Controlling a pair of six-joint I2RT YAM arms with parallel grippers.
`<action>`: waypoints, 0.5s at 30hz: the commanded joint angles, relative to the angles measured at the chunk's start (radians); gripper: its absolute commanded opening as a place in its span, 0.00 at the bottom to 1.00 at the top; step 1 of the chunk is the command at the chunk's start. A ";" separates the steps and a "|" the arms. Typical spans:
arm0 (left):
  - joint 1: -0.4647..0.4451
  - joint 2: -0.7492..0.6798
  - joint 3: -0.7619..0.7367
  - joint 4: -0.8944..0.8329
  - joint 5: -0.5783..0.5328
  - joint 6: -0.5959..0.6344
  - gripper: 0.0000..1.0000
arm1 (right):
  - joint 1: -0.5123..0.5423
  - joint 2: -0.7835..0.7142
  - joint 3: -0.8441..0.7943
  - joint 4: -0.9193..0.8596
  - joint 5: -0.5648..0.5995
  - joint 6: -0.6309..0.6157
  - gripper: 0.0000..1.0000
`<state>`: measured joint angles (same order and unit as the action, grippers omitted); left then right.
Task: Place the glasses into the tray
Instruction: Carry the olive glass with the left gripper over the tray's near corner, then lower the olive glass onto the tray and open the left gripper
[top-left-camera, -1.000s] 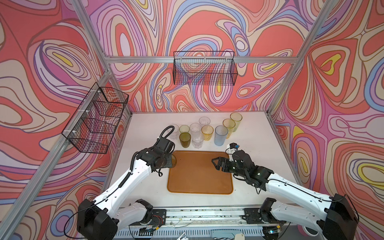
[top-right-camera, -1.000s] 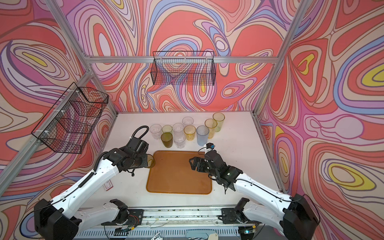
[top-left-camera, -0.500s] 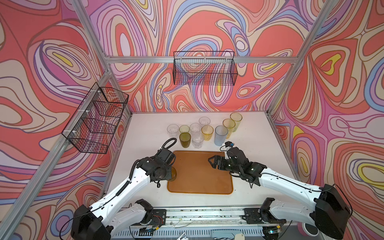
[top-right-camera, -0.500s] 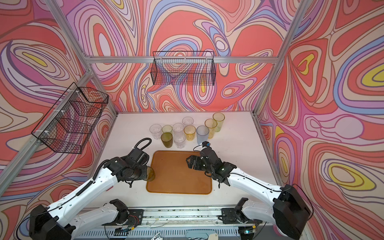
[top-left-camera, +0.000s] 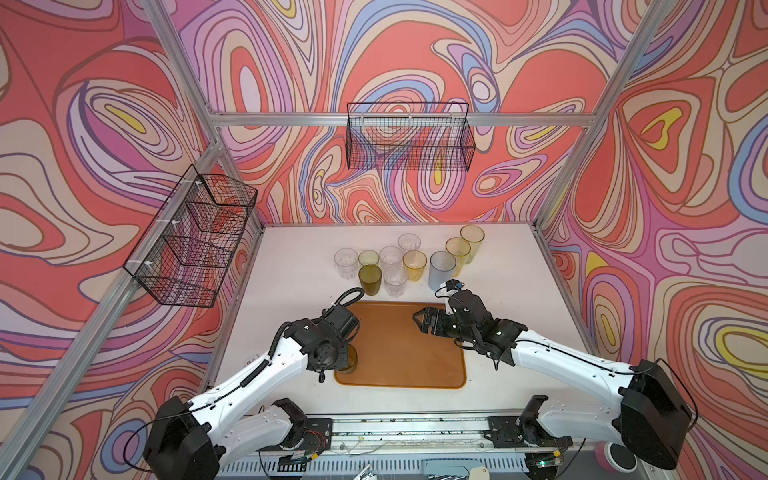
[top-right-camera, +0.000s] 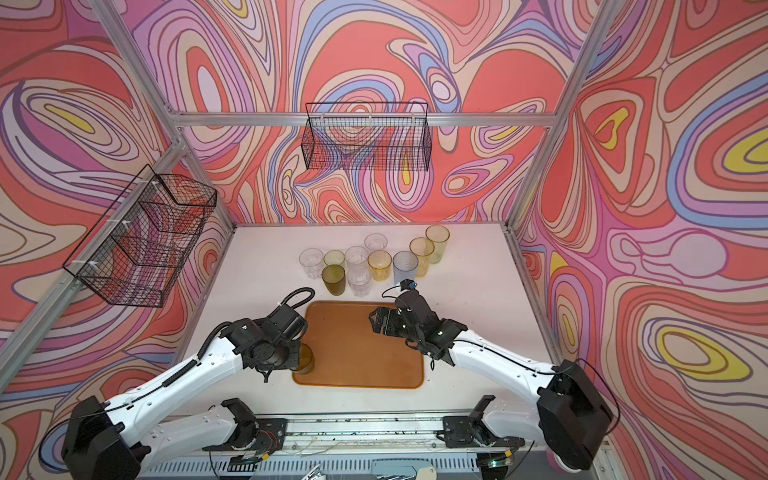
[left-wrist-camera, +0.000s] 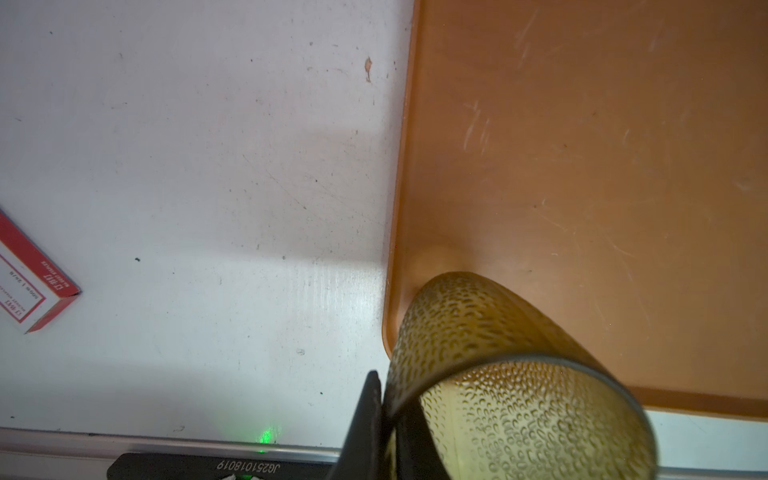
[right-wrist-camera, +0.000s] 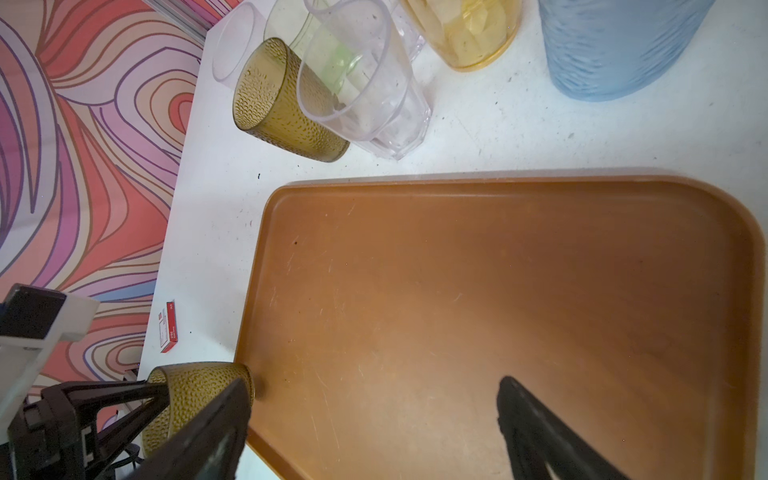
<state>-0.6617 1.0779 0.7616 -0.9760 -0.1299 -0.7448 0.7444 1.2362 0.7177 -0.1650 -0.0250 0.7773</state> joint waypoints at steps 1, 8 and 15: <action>-0.006 0.013 -0.010 -0.007 -0.006 -0.024 0.00 | -0.005 0.021 0.026 -0.002 -0.008 -0.014 0.95; -0.006 0.051 -0.017 0.006 -0.003 -0.021 0.00 | -0.005 0.026 0.038 -0.012 -0.012 -0.022 0.95; -0.009 0.044 -0.021 0.013 0.004 -0.022 0.29 | -0.005 0.035 0.038 -0.010 -0.018 -0.018 0.95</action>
<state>-0.6643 1.1305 0.7498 -0.9604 -0.1268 -0.7456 0.7444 1.2610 0.7334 -0.1719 -0.0372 0.7692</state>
